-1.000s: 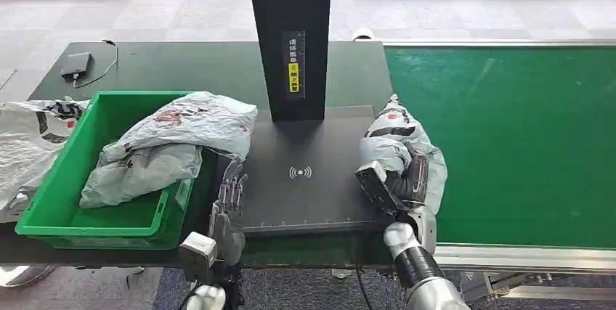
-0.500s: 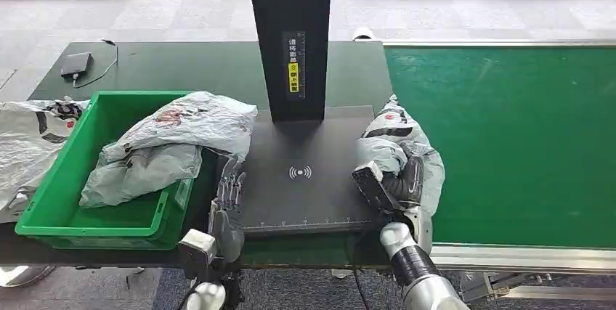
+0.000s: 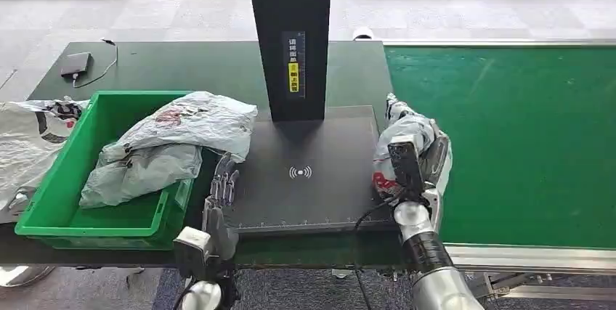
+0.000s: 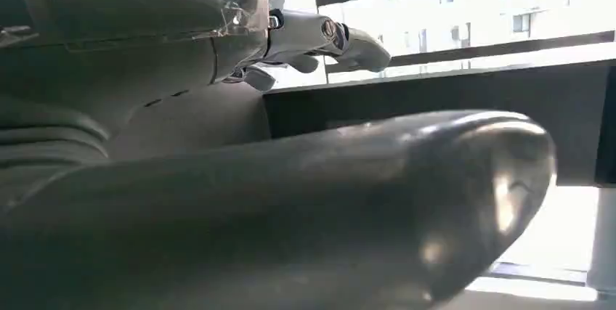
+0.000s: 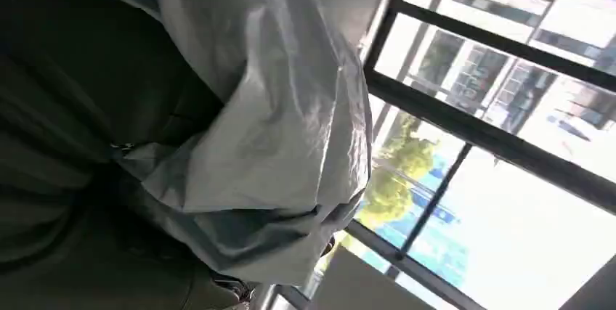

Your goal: Moved the parcel from conveyor to table for the left to box.

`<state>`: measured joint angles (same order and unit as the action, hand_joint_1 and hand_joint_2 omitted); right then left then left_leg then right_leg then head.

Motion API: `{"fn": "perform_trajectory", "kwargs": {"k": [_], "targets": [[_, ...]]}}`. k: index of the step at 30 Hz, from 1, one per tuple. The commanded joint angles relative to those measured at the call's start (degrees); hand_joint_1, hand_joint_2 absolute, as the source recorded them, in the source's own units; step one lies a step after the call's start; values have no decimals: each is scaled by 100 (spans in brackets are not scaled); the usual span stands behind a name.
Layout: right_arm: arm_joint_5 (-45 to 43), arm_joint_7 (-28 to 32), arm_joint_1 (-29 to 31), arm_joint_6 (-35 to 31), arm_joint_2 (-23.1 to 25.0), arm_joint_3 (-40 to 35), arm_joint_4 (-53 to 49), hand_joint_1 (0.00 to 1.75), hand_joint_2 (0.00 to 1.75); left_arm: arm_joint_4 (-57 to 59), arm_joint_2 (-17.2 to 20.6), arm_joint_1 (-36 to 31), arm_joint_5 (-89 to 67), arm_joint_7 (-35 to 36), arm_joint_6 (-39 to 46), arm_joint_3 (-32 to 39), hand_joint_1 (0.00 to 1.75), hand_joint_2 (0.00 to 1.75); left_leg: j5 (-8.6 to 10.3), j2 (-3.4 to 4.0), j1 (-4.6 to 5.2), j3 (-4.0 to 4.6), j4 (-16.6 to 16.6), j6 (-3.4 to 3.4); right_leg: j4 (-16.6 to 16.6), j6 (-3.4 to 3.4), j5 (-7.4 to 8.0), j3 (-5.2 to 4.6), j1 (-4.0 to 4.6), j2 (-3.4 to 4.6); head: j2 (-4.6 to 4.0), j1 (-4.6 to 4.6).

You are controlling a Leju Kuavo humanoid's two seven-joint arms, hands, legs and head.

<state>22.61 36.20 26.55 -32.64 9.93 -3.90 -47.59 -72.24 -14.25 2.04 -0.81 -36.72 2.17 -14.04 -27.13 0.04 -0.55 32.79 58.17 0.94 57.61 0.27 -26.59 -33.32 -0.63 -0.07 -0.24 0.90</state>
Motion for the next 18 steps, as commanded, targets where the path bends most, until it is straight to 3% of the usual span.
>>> {"fn": "perform_trajectory", "kwargs": {"k": [1, 5, 9, 11, 15, 18], "targets": [[265, -991, 2121, 823, -722, -1427, -1430, 175, 175, 573, -146, -225, -1, -115, -312, 240, 0, 0, -1, 55, 23, 46, 27, -7, 42, 2, 14, -66, -23, 54, -2, -2], [267, -910, 2052, 442, -682, -1678, -1204, 175, 175, 578, -182, -226, 89, -131, -429, 383, 0, 0, 22, 27, 6, 23, -8, -8, 1, 0, 29, -41, -12, 27, 0, -2], [119, -939, 1428, 280, -1043, -1693, -1428, 175, 175, 598, -196, -225, 97, -66, -526, 538, 0, 0, 23, -4, 5, 10, -12, -8, -10, 3, 22, -12, 4, -5, -2, -2], [9, -818, 1361, 329, -1064, -1640, -941, 175, 175, 605, -155, -194, 148, -6, -547, 651, 0, 0, 20, -7, 4, 10, -8, -8, -7, 3, 19, -12, 4, -8, -2, -2], [-174, -143, 1900, 477, -447, -1504, 1119, 175, 175, 666, -157, -95, 111, 130, -578, 872, 0, 0, 20, 23, 4, -6, -19, -11, -16, 3, 29, -2, -2, 21, -2, -2], [-75, -276, 2156, 834, -175, -1610, 2013, 175, 175, 706, -202, -50, 22, 171, -560, 929, 0, 0, 14, 60, 2, -3, -17, -7, -5, -2, 33, -16, -7, 56, 0, -2]]}}
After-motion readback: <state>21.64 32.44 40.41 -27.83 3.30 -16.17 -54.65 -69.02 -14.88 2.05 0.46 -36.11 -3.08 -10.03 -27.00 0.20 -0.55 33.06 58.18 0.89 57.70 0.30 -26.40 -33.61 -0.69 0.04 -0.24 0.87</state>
